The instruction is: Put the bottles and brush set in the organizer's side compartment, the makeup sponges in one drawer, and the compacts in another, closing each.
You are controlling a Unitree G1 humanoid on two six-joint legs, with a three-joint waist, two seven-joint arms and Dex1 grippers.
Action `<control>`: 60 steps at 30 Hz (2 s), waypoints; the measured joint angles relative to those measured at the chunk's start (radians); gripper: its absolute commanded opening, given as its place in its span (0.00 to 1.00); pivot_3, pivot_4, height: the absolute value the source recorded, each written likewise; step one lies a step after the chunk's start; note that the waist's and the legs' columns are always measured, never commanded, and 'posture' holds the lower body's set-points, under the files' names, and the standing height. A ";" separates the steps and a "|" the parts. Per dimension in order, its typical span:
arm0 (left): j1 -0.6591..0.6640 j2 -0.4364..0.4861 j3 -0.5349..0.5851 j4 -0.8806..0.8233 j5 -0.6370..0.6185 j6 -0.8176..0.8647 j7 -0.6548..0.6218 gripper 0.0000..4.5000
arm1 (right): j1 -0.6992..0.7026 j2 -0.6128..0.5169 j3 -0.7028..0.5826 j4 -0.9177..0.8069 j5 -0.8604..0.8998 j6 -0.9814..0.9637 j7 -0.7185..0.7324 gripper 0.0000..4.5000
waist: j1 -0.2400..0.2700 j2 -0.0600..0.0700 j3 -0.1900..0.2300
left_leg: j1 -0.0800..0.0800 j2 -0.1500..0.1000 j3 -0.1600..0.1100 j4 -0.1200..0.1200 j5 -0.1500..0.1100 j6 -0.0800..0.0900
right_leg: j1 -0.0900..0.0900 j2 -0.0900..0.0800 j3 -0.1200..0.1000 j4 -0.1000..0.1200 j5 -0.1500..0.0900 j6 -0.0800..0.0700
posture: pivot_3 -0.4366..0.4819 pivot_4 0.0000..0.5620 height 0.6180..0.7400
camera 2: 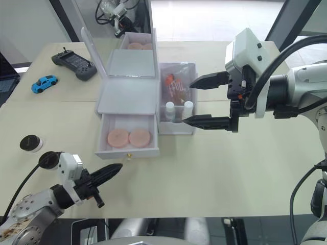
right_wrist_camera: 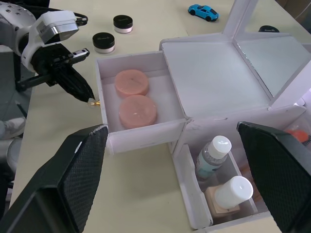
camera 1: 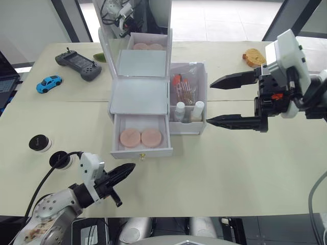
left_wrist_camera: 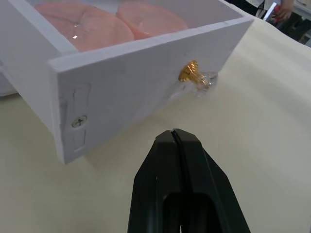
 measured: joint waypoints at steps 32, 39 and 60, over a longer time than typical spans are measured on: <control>-0.488 -0.100 -0.128 0.351 0.079 -0.072 0.175 0.01 | -0.073 -0.088 -0.060 0.061 -0.002 0.045 0.014 1.00 | 0.017 -0.001 0.000 | -0.001 0.000 0.005 0.001 0.000 0.000 | -0.002 0.000 0.000 0.000 0.002 0.003 | 0.48 0.27 1.00; -0.497 -0.094 -0.139 0.358 0.087 -0.074 0.174 0.01 | -0.053 -0.085 -0.060 0.049 -0.002 0.037 0.005 1.00 | 0.021 -0.001 0.000 | -0.001 0.000 0.005 0.002 0.000 0.000 | -0.002 0.000 0.000 0.000 0.003 0.004 | 0.48 0.27 1.00; -0.706 0.413 0.137 0.988 0.058 -0.238 -0.217 0.69 | 0.686 0.084 -0.546 0.157 -0.040 0.009 -0.043 1.00 | 0.016 -0.002 0.001 | 0.000 0.000 0.005 0.001 0.000 0.000 | -0.003 0.007 0.000 0.000 0.003 0.003 | 0.48 0.27 1.00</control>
